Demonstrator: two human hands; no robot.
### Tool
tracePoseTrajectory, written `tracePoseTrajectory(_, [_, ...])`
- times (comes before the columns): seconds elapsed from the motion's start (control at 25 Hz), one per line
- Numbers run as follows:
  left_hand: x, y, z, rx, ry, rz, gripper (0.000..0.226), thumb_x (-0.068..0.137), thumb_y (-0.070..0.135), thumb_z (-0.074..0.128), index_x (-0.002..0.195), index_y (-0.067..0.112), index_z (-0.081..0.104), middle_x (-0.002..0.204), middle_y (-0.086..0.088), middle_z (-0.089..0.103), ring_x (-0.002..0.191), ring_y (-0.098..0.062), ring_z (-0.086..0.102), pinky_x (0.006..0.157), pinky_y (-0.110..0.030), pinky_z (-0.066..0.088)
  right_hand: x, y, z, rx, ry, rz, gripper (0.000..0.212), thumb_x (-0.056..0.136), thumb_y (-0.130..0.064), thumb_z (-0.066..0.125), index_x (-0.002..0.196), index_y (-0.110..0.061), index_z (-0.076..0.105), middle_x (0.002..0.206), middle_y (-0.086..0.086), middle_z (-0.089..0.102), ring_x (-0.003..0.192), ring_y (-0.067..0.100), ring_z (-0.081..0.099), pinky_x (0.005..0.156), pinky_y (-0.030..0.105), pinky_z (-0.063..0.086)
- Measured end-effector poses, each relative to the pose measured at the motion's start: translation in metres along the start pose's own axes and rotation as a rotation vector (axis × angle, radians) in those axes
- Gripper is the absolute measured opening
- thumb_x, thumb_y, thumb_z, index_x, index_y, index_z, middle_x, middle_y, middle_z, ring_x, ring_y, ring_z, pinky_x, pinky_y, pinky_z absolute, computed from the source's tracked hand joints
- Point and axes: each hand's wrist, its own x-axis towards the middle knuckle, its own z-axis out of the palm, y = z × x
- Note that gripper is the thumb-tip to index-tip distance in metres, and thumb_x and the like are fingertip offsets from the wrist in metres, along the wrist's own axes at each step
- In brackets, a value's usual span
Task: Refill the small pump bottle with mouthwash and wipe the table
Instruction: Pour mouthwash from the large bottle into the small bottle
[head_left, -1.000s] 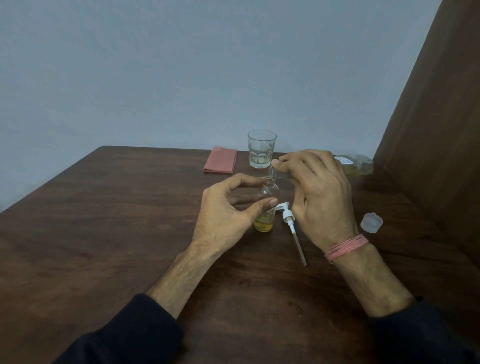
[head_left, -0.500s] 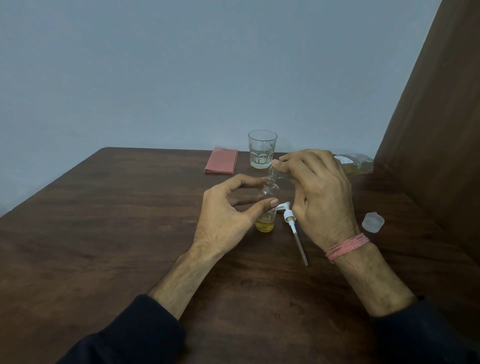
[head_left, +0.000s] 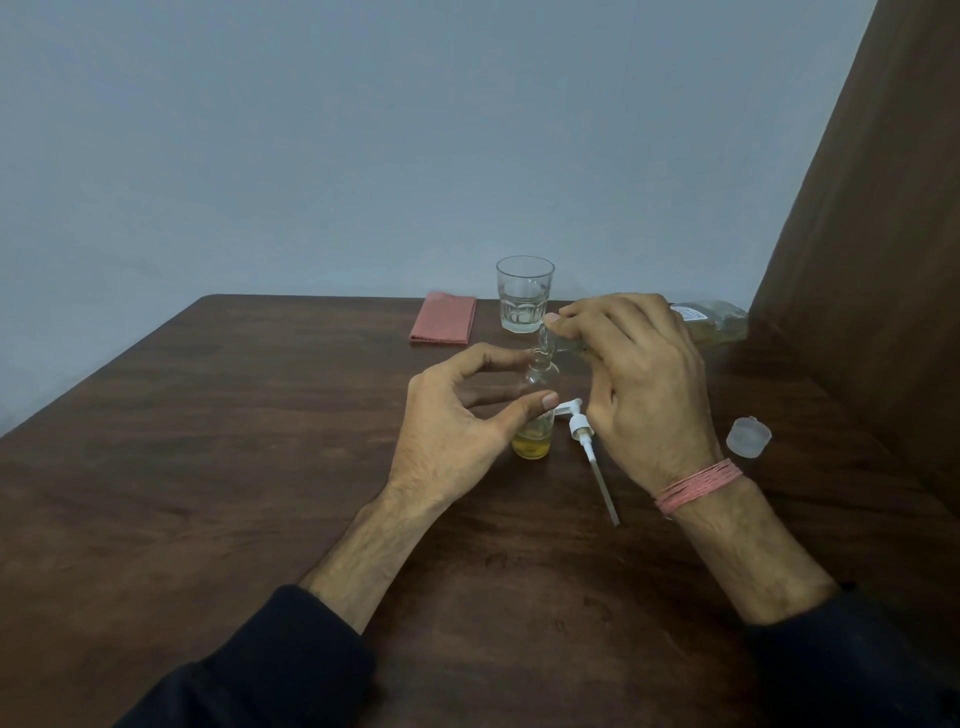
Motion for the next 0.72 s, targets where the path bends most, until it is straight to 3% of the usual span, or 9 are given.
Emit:
tracePoseTrajectory(0.36, [-0.0004,0.0008,-0.0003,0.011,-0.010,0.009,0.040,0.086,0.025,0.104,0.118,0.040,0.083,0.124,0.015,0.088,0.103,-0.003,0.088,0.092,-0.034,0.073,-0.0001,0.0013,-0.0005,-0.012,-0.013,0.003,0.053,0.084,0.014,0.071,0.127,-0.017,0.074,0.125,0.000,0.073,0.121,0.029,0.061,0.101,0.044,0.051])
tracePoseTrajectory(0.56, [0.0000,-0.0020,-0.0005,0.018,-0.009,0.002,0.040,0.087,0.026,0.103,0.122,0.034,0.085,0.124,0.013,0.088,0.105,-0.005,0.088,0.095,-0.042,0.073,-0.0002,-0.0007,-0.0019,-0.006,-0.015,0.007,0.053,0.084,0.014,0.070,0.128,-0.016,0.075,0.125,0.000,0.073,0.121,0.029,0.062,0.101,0.044,0.052])
tracePoseTrajectory(0.72, [0.0002,-0.0029,-0.0011,0.022,-0.013,0.000,0.041,0.086,0.029,0.104,0.121,0.037,0.085,0.123,0.015,0.088,0.105,-0.004,0.088,0.093,-0.038,0.074,-0.0001,-0.0022,-0.0026,-0.012,-0.020,0.012,0.052,0.084,0.014,0.071,0.126,-0.015,0.076,0.125,0.001,0.073,0.121,0.029,0.062,0.102,0.045,0.052])
